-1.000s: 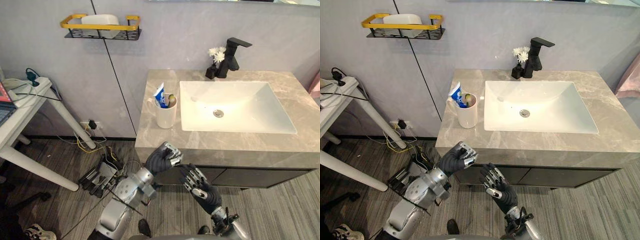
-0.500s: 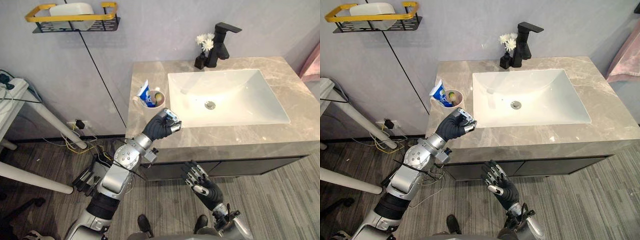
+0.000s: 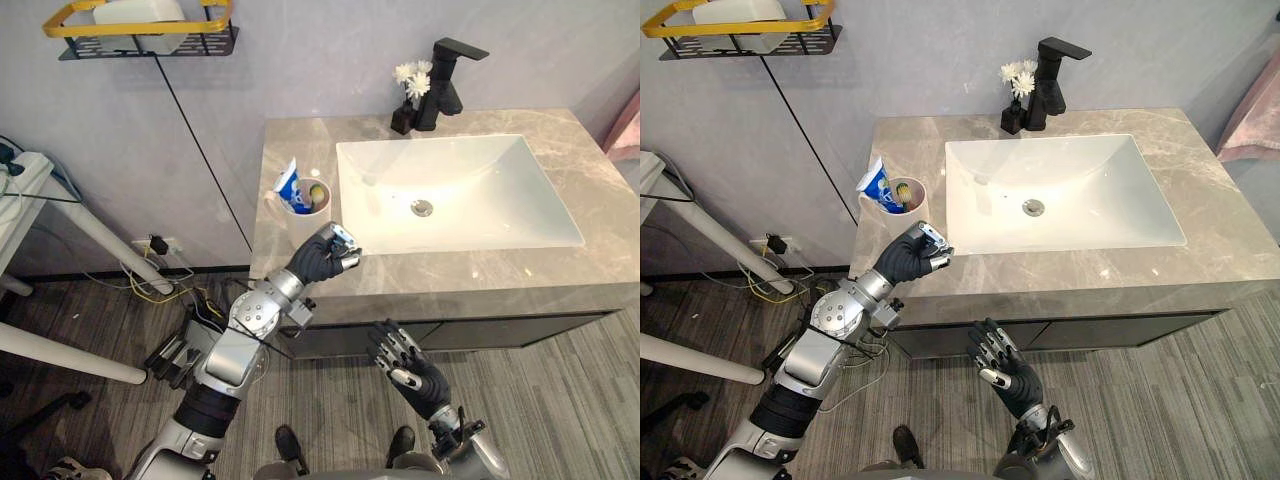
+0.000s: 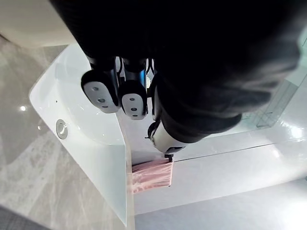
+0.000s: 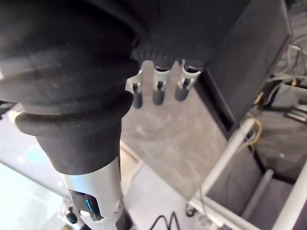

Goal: Organize washtable

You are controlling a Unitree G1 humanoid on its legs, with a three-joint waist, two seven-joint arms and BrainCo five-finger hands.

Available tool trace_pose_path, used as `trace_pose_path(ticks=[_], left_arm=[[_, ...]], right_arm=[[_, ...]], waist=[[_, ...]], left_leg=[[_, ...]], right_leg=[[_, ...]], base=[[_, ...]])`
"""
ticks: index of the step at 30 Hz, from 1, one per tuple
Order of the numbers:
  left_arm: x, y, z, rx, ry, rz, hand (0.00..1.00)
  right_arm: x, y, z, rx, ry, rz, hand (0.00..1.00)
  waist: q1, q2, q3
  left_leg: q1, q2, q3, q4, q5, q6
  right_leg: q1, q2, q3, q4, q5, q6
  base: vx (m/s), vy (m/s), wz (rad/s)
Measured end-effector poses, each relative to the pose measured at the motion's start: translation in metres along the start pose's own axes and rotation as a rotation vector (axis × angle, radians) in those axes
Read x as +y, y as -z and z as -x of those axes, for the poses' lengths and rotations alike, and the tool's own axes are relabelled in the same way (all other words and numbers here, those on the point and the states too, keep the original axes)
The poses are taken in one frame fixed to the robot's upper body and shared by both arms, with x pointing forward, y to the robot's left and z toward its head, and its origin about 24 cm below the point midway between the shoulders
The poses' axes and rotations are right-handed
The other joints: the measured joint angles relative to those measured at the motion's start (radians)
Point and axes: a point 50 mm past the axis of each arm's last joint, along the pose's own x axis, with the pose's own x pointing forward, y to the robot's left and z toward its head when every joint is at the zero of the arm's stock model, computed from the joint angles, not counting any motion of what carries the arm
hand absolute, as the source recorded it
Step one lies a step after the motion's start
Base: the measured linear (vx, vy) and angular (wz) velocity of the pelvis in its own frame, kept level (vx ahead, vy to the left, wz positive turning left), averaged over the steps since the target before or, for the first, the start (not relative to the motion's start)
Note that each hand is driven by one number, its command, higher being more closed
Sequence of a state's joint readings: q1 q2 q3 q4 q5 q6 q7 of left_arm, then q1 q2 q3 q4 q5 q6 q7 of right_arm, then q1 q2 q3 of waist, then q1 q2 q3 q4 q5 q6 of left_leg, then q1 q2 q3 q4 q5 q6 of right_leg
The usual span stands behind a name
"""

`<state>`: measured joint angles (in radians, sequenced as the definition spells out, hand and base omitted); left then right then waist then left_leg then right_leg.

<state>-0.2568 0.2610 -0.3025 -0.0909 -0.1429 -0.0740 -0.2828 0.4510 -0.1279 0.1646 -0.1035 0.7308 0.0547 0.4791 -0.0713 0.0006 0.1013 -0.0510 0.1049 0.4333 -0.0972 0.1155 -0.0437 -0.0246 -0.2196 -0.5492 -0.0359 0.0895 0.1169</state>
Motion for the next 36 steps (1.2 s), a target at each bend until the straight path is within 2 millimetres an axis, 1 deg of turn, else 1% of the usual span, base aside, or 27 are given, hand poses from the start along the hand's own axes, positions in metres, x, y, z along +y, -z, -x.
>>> trace_pose_path(ticks=[3, 8, 11, 16, 27, 36], left_arm=[[0.0, 0.007, 0.001, 0.027, -0.005, 0.009, 1.0], [0.0, 0.008, 0.002, 0.034, -0.007, 0.012, 1.0], [0.001, 0.017, 0.004, 0.071, -0.016, 0.026, 1.0], [0.001, 0.022, 0.007, 0.091, -0.024, 0.036, 1.0], [0.016, 0.02, 0.012, 0.09, -0.104, 0.025, 1.0], [0.02, 0.02, 0.013, 0.093, -0.123, 0.021, 1.0]], right_arm=[[0.0, 0.0, 0.0, 0.003, 0.001, -0.001, 0.0], [-0.002, 0.0, 0.001, 0.016, 0.003, 0.004, 0.0], [-0.003, -0.001, 0.002, 0.022, 0.004, 0.012, 0.0], [-0.003, -0.002, 0.002, 0.02, 0.005, 0.013, 0.0], [-0.004, -0.004, 0.003, 0.027, 0.004, 0.029, 0.0], [-0.005, -0.003, 0.003, 0.034, 0.004, 0.043, 0.0]], waist=[[0.0, -0.002, 0.002], [0.0, -0.006, 0.005], [0.0, -0.008, 0.006], [0.0, -0.023, 0.018], [0.001, -0.028, 0.039], [0.001, -0.029, 0.04]], left_leg=[[-0.001, 0.0, 0.001, 0.0, 0.0, 0.0], [-0.009, 0.0, 0.003, 0.0, 0.0, 0.0], [-0.01, 0.0, 0.004, 0.0, 0.0, 0.0], [-0.012, 0.0, 0.006, 0.0, 0.0, 0.0], [-0.016, 0.001, 0.008, 0.001, -0.002, -0.001], [-0.017, 0.001, 0.008, 0.0, -0.003, -0.001]], right_leg=[[-0.001, 0.0, 0.0, 0.0, 0.0, 0.0], [-0.01, 0.0, 0.001, 0.0, 0.0, 0.0], [-0.012, 0.0, 0.002, 0.001, 0.0, 0.0], [-0.013, 0.0, 0.002, 0.001, 0.0, 0.0], [-0.018, 0.0, 0.002, 0.001, 0.0, 0.0], [-0.018, 0.0, 0.001, 0.001, 0.0, 0.0]], base=[[0.0, 0.0, 0.0], [0.0, 0.0, 0.0], [0.0, 0.0, 0.0], [0.0, 0.0, 0.0], [0.0, 0.0, 0.0], [0.0, 0.0, 0.0]])
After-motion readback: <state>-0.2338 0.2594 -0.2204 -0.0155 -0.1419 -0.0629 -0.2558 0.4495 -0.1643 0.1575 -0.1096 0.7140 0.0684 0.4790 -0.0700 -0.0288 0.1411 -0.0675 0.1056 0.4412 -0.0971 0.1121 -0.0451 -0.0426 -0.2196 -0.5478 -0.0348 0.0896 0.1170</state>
